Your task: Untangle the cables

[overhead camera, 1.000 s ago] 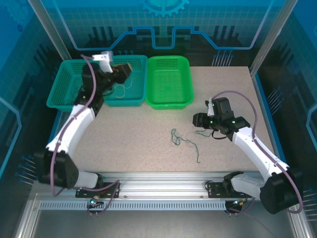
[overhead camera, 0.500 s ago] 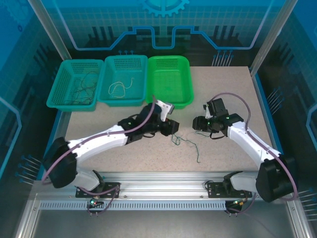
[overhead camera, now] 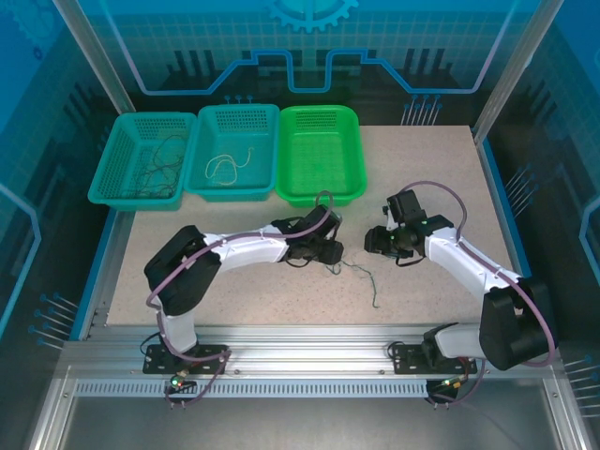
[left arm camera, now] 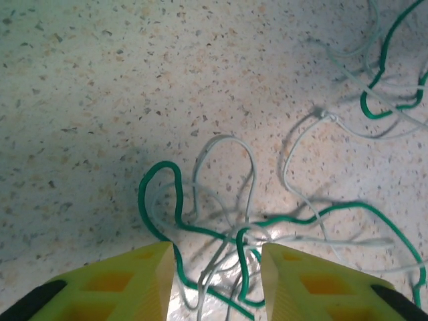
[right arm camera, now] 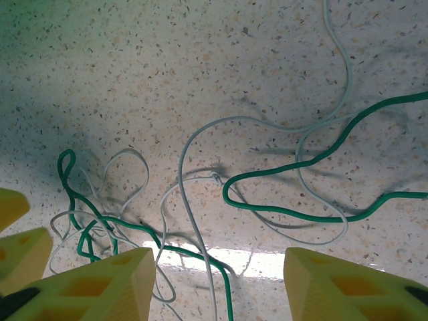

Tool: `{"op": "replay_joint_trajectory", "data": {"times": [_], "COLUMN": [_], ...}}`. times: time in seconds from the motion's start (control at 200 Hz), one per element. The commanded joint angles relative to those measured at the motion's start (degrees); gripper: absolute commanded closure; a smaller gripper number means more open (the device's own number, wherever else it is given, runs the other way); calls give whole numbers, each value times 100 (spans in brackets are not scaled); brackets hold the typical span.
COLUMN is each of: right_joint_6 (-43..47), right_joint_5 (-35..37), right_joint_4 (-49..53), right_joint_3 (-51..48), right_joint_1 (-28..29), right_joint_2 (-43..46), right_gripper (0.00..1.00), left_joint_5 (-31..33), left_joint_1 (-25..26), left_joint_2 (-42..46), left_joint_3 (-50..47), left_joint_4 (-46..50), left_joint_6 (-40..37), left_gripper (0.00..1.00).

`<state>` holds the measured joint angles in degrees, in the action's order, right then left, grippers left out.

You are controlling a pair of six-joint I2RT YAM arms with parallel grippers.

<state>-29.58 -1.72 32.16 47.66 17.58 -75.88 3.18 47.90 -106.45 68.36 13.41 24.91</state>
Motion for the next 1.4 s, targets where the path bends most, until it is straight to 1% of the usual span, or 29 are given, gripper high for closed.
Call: {"op": "replay_joint_trajectory", "data": {"times": [0.0,0.055,0.19,0.24,0.355,0.45,0.49,0.575,0.65,0.72,0.835,0.99,1.051,1.106,1.211,1.331,1.396], "right_joint_6": [-4,-3,-38,-47,-65,-72,-66,-76,-108,-168,-148,-79,-88,-105,-124,-135,-257], "right_joint_5": [-24,-24,-39,-74,-136,-127,-123,-125,-102,-79,-256,-737,-717,-627,-484,-154,203], "right_joint_4": [132,150,117,106,97,122,132,141,141,143,-14,-783,-998,-1140,-1128,-1231,-1085], "right_joint_3": [-3,-5,3,24,68,83,86,87,88,84,29,-179,-207,-222,-188,-365,-346], "right_joint_1": [52,52,59,60,60,66,65,68,66,69,141,568,821,1008,1187,1239,1228], "right_joint_2": [99,102,115,100,69,81,89,119,150,198,383,838,875,771,237,-250,-453], "right_gripper": [46,46,46,46,46,46,46,46,46,45,44,42,42,43,43,46,49], "left_joint_5": [-159,-211,-387,-463,-599,-670,-678,-668,-724,-876,-1080,-1353,-1468,-1545,-1664,-1653,-1601], "left_joint_1": [-111,-123,-129,-127,-147,-158,-153,-162,-174,-200,-201,-236,-269,-280,-283,-399,-535], "left_joint_2": [-264,-297,-219,-194,-256,-331,-350,-326,-224,-14,694,1372,1525,1618,1804,2153,2430], "left_joint_3": [164,145,56,23,4,2,11,9,-14,-33,-96,-3,-6,-18,-24,-90,-127], "left_joint_4": [128,118,50,9,-26,-64,-65,-62,-84,-59,-97,-143,-240,-315,-400,-528,-562], "left_joint_6": [6,-23,-112,-122,-161,-125,-118,-126,-126,-87,-67,6,103,162,197,350,415], "left_gripper": [70,75,78,76,69,69,73,86,100,100,100,100,100,100,100,100,100]}}
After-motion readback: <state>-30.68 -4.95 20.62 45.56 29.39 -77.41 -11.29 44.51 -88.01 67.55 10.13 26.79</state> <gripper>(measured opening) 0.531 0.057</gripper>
